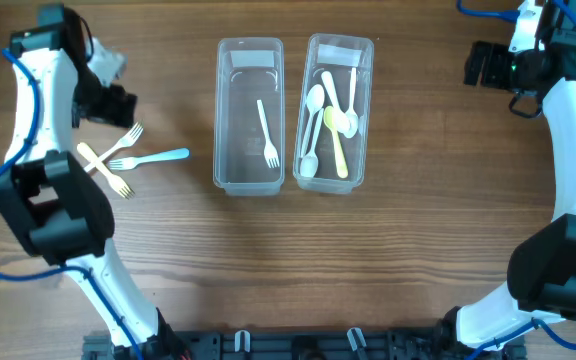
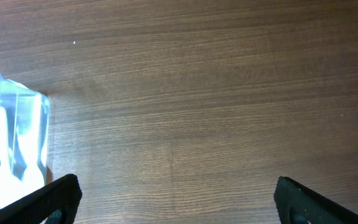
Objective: Pack container
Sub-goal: 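Return left gripper to the forks and grasp another white fork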
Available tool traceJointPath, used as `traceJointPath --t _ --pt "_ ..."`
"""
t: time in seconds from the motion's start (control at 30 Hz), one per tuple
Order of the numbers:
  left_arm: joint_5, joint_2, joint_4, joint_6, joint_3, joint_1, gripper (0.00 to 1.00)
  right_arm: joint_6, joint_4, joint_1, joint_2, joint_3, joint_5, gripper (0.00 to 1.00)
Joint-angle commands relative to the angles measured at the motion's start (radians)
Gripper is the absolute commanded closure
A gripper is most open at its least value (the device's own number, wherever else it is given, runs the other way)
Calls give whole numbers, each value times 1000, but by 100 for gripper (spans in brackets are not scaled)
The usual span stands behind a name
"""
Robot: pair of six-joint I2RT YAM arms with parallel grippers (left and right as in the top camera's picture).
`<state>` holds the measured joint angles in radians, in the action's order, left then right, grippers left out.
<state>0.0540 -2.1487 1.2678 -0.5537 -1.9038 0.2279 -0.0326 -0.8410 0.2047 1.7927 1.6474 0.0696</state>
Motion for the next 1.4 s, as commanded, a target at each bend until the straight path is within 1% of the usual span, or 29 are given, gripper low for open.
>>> traceJointPath --t 0.0,0.07,0.13,0.3,0.4,0.5,0.6,0.63,0.8,1.0,1.17,1.27,1.37 --pt "-39 -31 39 -165 43 11 7 -18 2 -3 -22 14 -10 0" --pt "-130 -32 37 -181 61 25 6 -18 3 -3 -22 14 -10 0" --pt "-167 -32 31 -229 73 38 7 -18 3 -3 -22 14 -10 0" --pt "-167 -41 -34 -305 101 84 10 -18 2 -3 -22 14 -10 0" --pt "-167 -54 -72 -314 101 102 11 -18 2 -3 -22 14 -10 0" --pt "-171 -60 -94 -361 101 99 12 -17 3 -3 -22 14 -10 0" --pt "-173 -63 -142 -364 101 97 12 -18 2 -3 -22 14 -10 0" --pt "-183 -67 -146 -386 101 97 13 -17 2 -3 -22 14 -10 0" --pt "-185 -109 -141 -389 101 97 15 -18 2 -3 -22 14 -10 0" --pt "-188 -151 -147 -389 101 95 22 -17 3 -3 -22 14 -10 0" --pt "-188 -173 -188 -388 101 95 28 -17 3 -3 -22 14 -10 0" --pt "-188 -194 -190 -386 101 93 33 -17 3 -3 -22 14 -10 0" --pt "-188 -203 -182 -382 101 94 35 -18 2 -3 -22 14 -10 0"
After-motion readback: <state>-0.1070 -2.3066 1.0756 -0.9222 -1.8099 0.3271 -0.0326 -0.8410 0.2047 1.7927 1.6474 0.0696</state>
